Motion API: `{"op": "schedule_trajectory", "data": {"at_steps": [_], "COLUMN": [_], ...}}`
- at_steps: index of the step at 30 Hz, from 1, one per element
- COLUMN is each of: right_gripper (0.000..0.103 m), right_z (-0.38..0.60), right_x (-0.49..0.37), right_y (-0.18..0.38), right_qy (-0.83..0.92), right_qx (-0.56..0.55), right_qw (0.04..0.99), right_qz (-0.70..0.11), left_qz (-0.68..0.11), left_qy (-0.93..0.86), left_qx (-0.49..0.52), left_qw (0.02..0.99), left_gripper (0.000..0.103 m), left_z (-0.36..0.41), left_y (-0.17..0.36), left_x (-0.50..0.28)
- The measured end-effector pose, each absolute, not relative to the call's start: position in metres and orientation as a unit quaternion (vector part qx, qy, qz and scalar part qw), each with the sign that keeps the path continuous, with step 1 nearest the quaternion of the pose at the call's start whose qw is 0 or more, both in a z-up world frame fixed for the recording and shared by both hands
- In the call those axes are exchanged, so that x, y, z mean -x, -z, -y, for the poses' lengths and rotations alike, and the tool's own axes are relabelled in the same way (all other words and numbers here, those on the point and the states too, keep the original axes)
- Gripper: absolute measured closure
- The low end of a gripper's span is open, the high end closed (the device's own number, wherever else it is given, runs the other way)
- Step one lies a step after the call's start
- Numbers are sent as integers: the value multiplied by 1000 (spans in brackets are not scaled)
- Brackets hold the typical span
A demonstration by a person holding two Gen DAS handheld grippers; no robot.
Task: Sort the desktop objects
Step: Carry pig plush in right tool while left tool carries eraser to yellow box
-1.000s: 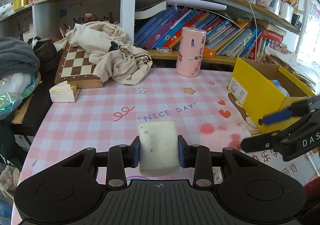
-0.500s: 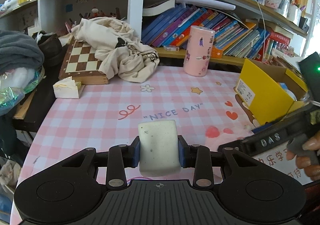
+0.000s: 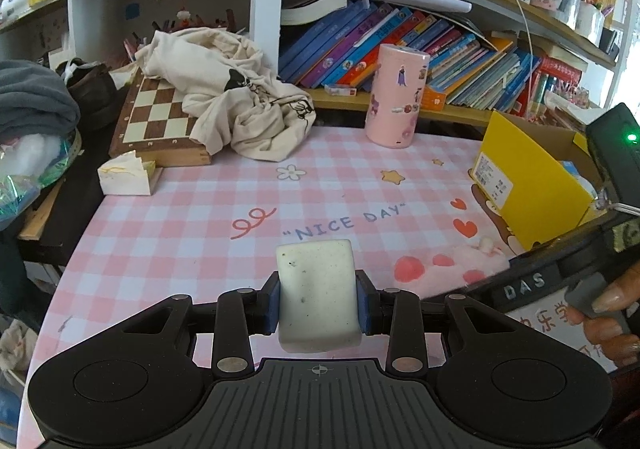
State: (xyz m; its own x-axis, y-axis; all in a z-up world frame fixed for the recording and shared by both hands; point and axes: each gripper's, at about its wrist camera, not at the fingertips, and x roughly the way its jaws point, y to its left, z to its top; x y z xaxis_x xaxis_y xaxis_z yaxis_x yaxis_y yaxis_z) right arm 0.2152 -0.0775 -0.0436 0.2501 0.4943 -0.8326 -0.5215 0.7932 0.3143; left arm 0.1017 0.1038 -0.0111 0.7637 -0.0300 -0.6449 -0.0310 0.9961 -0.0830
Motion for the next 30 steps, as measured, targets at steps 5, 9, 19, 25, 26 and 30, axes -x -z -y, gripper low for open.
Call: {"op": "schedule_trajectory", "data": {"at_steps": [5,9,19,25,26,30], "right_gripper": [15,15,14,14,14,14], "right_z": [94,111,151,160,163,176], "right_x": [-204,-192,-163,-144,-141,-129], "right_y": [26,14,2,5,6,10], "right_qy": [-322,-311,-258,-240,-236,-218], "right_qx": [-1,-5,-7,1,1,-3], "right_qw": [798,813,846,847,847,846], "right_qz": [-509,-493,-466,-475,-477,-486], "left_qz": [-339,-334,-332,-338,-340,-345], "left_qy": [11,25,85,122,129,152], "left_qx": [35,27,4,1,0,-6], "left_qw": [940,942,939,933,932,926], "left_gripper": [69,69,69,69,69,69], "left_z": [-98,-92,-68,-52,-49,-34], "left_y": [7,4,0,5,6,9], "left_x": [-98,-95,-89,-90,-90,-91]}}
